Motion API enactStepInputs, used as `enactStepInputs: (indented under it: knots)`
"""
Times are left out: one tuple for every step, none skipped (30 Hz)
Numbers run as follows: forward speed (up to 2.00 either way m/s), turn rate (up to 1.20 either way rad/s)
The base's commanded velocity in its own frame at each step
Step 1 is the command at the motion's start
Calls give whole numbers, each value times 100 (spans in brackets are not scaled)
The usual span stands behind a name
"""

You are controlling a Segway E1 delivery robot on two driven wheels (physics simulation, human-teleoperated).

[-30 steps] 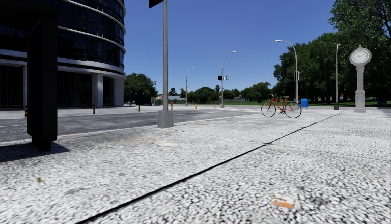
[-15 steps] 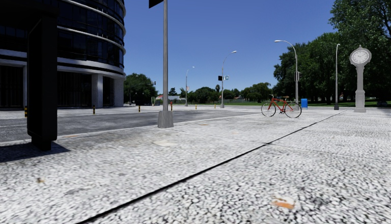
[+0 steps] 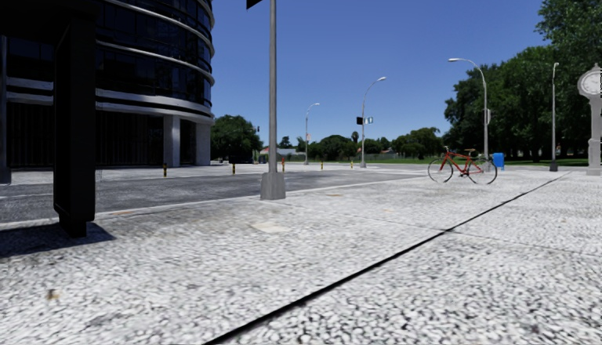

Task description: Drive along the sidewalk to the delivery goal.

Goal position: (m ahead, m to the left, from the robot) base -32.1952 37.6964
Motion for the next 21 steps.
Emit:
enactStepInputs:
  knots:
    - [130,83]
    - [130,83]
    - [130,89]
    - [130,89]
    - [130,89]
    - [130,89]
    - [130,89]
    - [129,89]
    - [129,89]
    - [129,89]
    - [129,89]
    - [129,89]
    - [129,89]
    - [129,89]
    - [129,89]
    - [129,89]
    - [129,89]
    - [129,89]
    - [129,89]
    - [129,89]
    - [129,89]
